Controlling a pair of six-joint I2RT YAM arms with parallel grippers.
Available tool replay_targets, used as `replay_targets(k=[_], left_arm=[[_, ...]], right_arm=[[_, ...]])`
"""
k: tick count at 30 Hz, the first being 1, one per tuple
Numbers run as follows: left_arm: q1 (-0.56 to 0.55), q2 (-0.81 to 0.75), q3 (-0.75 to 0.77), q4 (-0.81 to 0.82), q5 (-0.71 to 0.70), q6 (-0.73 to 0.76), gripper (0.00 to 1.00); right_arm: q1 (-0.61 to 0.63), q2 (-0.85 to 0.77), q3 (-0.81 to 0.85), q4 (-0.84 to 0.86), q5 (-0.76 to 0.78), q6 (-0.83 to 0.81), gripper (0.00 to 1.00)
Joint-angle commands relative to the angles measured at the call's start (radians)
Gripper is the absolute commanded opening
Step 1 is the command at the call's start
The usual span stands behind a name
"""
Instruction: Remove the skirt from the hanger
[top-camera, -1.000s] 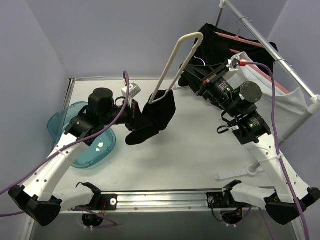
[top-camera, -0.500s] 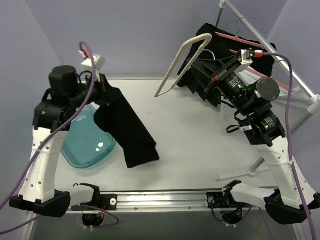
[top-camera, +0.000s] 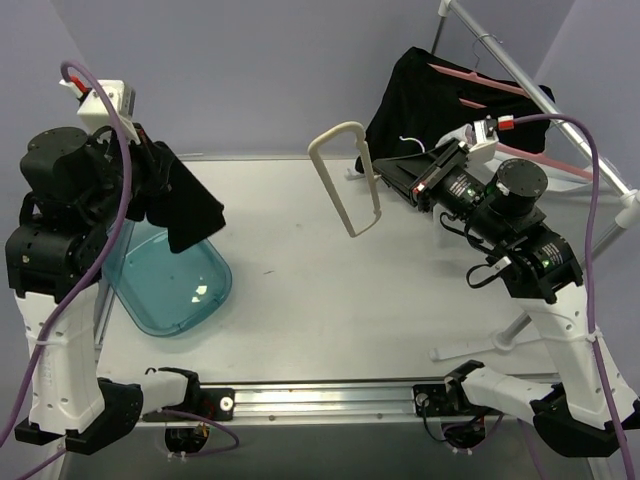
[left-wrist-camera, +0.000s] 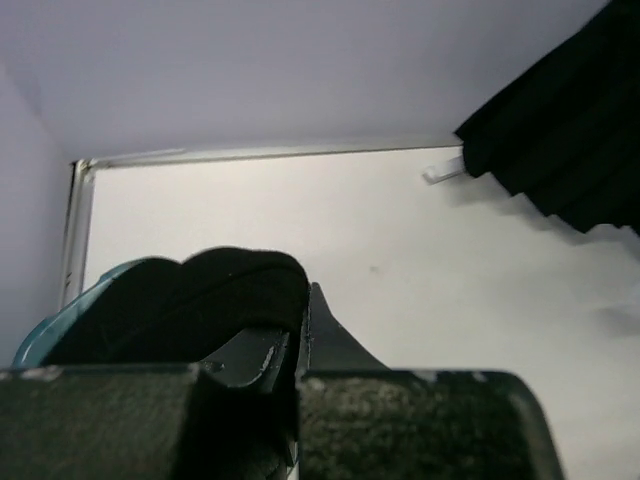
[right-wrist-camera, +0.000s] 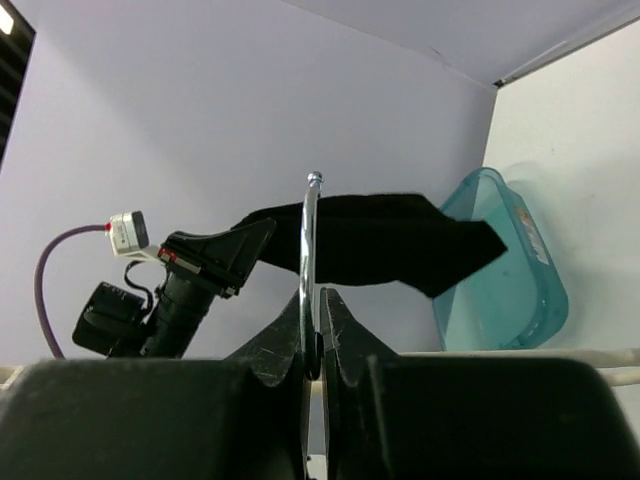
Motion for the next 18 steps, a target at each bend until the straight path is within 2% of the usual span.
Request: replay_targets(k=[1, 12, 18], left_arm=[[0.023, 0.000, -0.051, -0.027, -0.168, 0.027, 0.02], [0.155, -0.072, -0.339, 0.033, -0.172, 0.067, 0.02], [0.172, -0.107, -0.410, 0.036, -0.262, 0.122, 0.02]], right_arm=[[-0.008, -0.001, 0.046, -0.026, -0.030, -0.076, 0.00], [-0.032, -0.009, -0.002, -0.086, -0.105, -0.122, 0.00], [-0.066, -0.032, -0.055, -0.082, -0.157, -0.112, 0.00]])
